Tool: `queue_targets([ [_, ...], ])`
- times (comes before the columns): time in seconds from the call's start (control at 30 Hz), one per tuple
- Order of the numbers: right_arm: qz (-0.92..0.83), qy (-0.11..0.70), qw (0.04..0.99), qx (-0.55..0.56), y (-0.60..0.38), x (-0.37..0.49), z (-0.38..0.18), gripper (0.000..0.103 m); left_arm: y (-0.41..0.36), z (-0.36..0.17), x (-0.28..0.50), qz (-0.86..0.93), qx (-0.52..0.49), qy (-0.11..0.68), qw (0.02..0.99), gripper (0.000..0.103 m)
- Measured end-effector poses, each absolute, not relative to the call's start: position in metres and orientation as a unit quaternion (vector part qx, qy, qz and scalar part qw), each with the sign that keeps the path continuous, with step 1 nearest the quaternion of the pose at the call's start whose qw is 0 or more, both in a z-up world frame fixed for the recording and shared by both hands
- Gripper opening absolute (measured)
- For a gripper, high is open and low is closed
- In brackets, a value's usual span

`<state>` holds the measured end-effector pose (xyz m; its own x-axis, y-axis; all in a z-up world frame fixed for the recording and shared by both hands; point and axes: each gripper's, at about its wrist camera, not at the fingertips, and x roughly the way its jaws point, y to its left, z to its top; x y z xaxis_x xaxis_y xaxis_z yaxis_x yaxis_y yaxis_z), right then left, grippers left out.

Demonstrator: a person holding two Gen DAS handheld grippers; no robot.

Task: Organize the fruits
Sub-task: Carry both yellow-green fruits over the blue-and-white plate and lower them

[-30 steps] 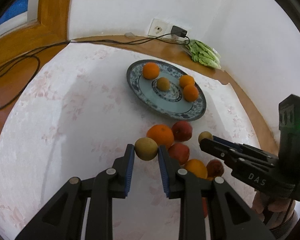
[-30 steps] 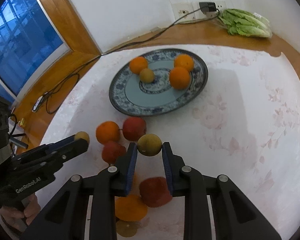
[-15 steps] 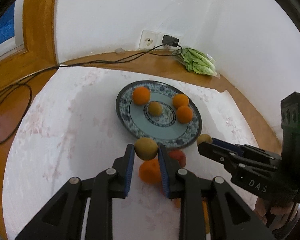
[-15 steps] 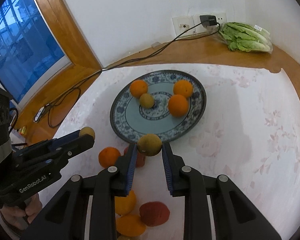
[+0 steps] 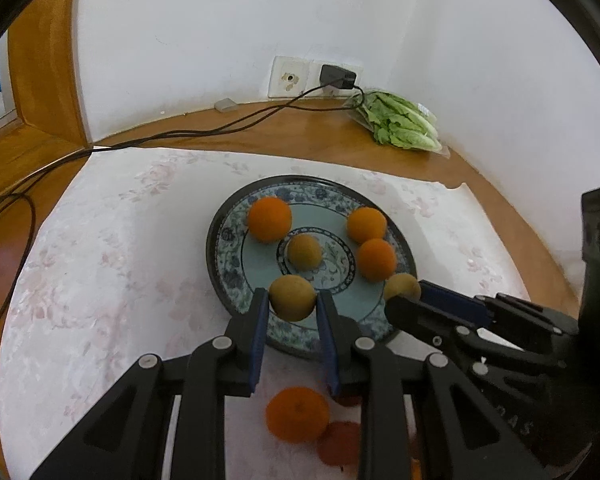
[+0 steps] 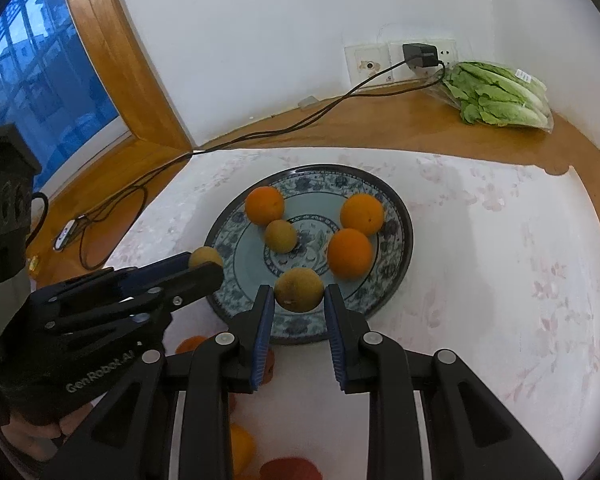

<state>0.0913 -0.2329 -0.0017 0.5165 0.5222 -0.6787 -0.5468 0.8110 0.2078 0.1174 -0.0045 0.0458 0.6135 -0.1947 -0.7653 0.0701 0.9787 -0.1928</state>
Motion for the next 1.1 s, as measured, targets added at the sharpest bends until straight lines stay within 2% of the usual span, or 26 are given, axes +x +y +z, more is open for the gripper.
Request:
queue_targets([
  [0.6,0.286,0.38,0.877,-0.065,-0.213,0.112,-0.019,0.027,-0.004,0.021,0.143,-0.062,-0.072,0.453,0.886,0.025],
  [1.1,0.278,0.394,0.874,-0.059,-0.217,0.12,-0.027,0.027,-0.008,0.019,0.146,-0.067,-0.069,0.456,0.885,0.025],
])
